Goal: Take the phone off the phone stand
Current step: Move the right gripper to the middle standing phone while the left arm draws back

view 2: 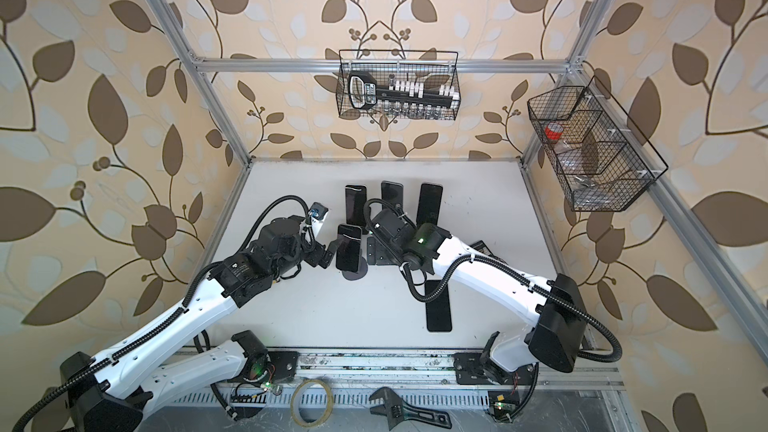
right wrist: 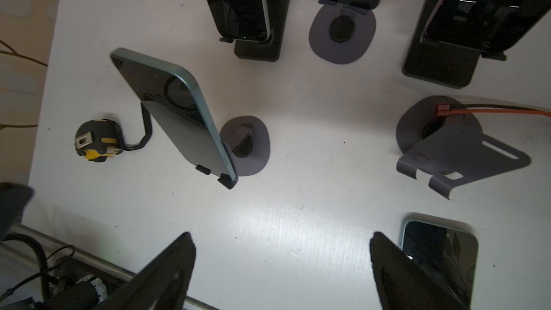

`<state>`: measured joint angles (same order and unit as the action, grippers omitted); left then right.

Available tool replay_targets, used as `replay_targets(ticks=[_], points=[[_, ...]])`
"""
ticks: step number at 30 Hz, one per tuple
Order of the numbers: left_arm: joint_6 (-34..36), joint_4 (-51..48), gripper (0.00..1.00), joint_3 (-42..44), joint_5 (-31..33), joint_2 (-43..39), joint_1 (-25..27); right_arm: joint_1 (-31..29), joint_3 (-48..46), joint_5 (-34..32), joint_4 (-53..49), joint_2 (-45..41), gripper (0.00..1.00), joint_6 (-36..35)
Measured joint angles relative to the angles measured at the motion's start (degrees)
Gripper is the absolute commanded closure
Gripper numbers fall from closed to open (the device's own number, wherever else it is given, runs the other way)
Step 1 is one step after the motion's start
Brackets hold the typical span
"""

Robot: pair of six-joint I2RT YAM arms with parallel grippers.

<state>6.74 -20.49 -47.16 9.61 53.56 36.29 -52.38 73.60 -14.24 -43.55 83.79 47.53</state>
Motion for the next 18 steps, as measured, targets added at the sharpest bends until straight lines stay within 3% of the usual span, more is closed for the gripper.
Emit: replay_targets(ticks=[6,18], points=[[-6.7,-7.8,0.01,-0.3,-0.6,-3.8,0.0,-2.6,2.9,-2.4,2.9,2.6,0.08,0.7],[-10.1,-14.1,0.01,4.2,-0.6,-14.6,0.0,-8.4,8.9,-8.7,2.6,12.0,0.06,4.5]])
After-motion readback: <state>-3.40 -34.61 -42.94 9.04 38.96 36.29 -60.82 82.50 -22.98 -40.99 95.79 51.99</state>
